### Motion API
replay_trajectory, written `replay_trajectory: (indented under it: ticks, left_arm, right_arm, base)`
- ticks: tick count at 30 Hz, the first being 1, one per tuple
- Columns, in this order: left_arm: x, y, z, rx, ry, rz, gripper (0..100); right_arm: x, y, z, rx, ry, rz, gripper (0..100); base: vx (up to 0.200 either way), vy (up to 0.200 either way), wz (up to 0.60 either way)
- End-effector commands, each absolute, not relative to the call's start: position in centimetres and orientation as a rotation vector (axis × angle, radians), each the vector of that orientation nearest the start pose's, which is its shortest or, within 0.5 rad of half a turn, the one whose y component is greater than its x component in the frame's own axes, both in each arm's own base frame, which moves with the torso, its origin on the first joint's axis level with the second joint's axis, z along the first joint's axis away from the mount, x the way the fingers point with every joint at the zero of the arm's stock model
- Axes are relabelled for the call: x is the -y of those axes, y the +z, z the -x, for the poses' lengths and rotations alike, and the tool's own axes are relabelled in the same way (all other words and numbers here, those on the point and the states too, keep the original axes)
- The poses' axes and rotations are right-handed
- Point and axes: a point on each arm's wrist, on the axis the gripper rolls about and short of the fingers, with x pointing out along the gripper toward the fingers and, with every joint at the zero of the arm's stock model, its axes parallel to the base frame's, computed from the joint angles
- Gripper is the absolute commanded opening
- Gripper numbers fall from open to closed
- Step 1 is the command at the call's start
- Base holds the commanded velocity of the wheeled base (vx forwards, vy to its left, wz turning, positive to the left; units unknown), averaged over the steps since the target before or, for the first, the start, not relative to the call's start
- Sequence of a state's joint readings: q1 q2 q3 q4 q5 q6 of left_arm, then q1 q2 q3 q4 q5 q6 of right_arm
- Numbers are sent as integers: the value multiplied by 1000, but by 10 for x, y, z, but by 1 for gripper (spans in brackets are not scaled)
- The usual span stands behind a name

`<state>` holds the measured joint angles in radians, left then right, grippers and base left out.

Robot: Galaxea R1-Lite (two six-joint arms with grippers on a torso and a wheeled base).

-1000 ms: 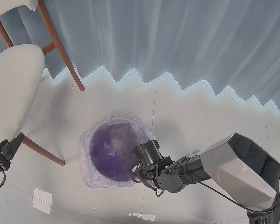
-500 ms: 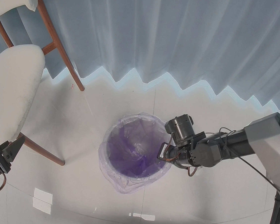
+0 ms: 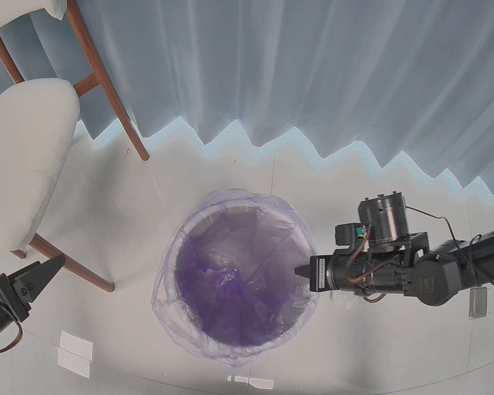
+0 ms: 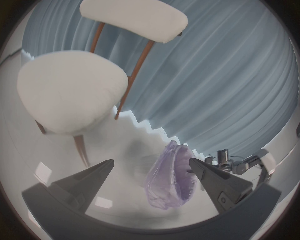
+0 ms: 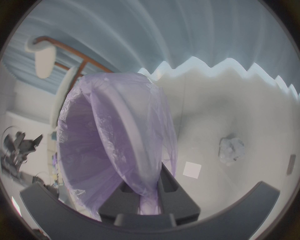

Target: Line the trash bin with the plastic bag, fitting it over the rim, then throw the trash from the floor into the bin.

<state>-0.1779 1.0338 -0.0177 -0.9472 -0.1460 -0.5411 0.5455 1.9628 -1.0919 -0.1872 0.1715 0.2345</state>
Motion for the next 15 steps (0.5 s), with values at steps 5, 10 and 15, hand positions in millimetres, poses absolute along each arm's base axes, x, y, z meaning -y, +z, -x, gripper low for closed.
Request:
replay_trajectory:
  ticks: [5,10,15]
  left_arm:
    - [28,138,-99,-271,-457,716,100]
    - [33,135,-103,-351,-584,690,100]
    - [39,122,-117,-433,-625,542,100]
  right_arm:
    - [-146,163,-282,-648,757,-121,0]
    - [-144,166,-277,-650,773,-130,0]
    - [-144,167,-273,-653,770,-146,0]
  base:
    - [0,0,0]
    - [0,0,0]
    - [0,0,0]
